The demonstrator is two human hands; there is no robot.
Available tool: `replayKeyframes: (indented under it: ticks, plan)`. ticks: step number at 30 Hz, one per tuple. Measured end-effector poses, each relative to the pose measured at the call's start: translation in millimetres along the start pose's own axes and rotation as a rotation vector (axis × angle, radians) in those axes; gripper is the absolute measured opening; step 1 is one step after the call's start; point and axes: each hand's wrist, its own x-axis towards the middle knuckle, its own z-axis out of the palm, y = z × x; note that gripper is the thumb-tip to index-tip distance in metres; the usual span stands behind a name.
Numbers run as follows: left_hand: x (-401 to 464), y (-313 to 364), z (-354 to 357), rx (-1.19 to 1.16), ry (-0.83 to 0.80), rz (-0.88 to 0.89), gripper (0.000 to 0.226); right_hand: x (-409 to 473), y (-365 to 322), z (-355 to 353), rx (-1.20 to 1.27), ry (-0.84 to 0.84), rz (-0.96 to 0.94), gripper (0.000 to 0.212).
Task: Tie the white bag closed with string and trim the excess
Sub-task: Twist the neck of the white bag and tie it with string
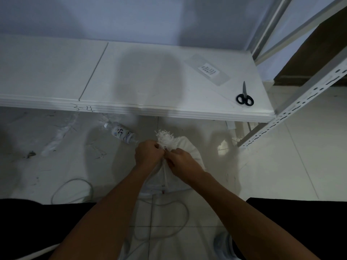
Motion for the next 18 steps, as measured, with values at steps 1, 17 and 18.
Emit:
replayKeyframes:
  ticks: [1, 17, 18]
  plan:
    - [-0.4, 2.0, -2.0, 0.011, -0.018, -0.001, 0.014, 2.9, -3.7, 3.3, 0.042, -0.020, 0.039, 0.016]
    - [6.7, -8.2, -13.7, -0.631, -0.295, -0.391, 0.023, 6.6, 16.4, -3.8, 0.692, -0.058, 0.452, 0.009]
    - [4.4, -9.2, -9.0, -0.674, -0.265, -0.411, 0.023, 6.1, 17.3, -4.0, 0.724, -0.055, 0.460, 0.010]
